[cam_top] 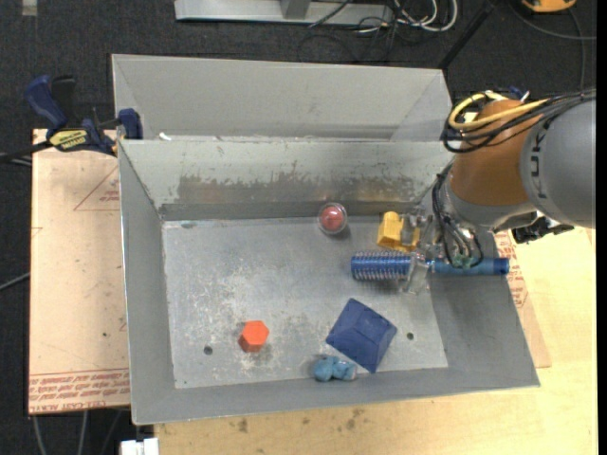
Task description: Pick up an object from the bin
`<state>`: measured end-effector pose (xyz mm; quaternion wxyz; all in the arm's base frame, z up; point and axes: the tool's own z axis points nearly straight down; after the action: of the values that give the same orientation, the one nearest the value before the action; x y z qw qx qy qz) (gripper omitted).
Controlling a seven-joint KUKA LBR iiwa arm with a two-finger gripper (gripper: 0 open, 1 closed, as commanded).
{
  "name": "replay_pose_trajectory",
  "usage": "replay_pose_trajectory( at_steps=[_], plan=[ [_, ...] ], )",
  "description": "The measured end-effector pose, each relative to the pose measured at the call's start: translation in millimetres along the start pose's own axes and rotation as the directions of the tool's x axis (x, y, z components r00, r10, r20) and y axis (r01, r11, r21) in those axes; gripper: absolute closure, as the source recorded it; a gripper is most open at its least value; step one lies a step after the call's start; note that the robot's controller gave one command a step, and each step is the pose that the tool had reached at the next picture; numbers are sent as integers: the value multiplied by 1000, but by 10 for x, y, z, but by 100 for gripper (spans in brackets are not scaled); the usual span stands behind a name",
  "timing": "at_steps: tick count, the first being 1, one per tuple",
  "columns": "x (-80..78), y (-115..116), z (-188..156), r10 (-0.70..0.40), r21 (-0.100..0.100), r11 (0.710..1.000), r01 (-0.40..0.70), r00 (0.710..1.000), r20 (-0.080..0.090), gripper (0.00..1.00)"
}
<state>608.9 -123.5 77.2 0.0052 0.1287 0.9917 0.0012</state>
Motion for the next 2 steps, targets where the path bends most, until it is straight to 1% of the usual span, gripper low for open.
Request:
replay_pose_trajectory(
  at_steps=[1, 2],
  plan=[
    [-19, 9, -25, -2, -1, 1000, 2, 1000, 5, 0],
    [-70, 13, -91, -1, -3, 1000, 1, 1000, 22, 100]
  ],
)
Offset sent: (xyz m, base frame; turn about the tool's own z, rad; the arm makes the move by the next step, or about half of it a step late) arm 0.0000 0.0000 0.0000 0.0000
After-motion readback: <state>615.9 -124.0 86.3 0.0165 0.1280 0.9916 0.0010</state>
